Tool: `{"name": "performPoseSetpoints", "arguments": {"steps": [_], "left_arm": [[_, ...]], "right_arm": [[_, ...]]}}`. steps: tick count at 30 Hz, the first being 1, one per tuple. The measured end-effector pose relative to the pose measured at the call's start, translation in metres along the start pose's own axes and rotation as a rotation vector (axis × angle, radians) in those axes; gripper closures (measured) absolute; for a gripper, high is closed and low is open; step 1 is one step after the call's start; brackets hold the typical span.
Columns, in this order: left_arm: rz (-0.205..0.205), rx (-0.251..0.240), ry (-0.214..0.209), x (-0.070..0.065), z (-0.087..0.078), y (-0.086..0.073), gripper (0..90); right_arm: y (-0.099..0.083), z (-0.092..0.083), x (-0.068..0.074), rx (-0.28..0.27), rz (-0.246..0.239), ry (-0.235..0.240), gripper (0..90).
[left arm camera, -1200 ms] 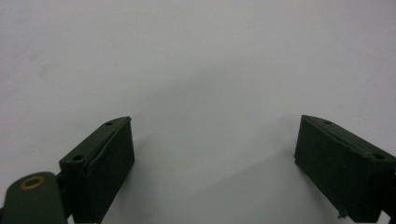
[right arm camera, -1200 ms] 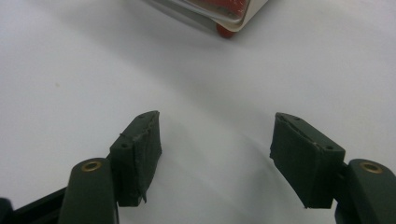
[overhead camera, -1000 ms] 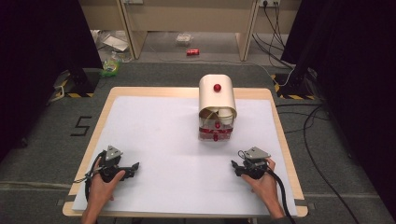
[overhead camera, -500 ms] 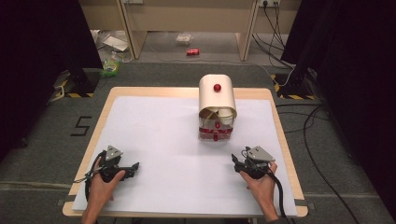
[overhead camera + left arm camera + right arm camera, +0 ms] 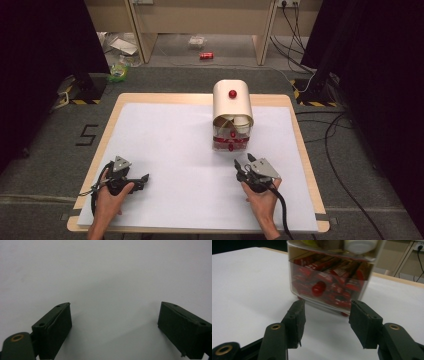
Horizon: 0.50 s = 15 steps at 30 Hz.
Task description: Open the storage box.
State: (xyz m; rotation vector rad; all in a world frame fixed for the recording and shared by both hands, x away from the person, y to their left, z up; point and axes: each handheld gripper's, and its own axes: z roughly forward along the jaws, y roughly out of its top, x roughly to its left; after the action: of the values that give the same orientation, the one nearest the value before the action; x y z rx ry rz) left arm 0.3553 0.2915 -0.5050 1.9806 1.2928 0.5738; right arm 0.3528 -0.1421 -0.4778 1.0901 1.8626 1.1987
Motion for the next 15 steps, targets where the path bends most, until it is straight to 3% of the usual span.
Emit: {"name": "performPoseSetpoints", "arguments": {"steps": [6,10,15], "left_arm": [[0.002,0.0,0.001,0.0,0.0,0.0,11.2],[0.002,-0.001,0.001,0.0,0.0,0.0,11.2],[0.0,0.0,0.0,0.0,0.0,0.0,11.1]], "right_arm": [[0.003,0.018,0.018,-0.016,-0.02,-0.037,51.8],[0.001,0.026,0.016,-0.002,-0.047,-0.064,54.9],[0.002,0.031,0.011,-0.004,-0.072,-0.055,58.6]]}}
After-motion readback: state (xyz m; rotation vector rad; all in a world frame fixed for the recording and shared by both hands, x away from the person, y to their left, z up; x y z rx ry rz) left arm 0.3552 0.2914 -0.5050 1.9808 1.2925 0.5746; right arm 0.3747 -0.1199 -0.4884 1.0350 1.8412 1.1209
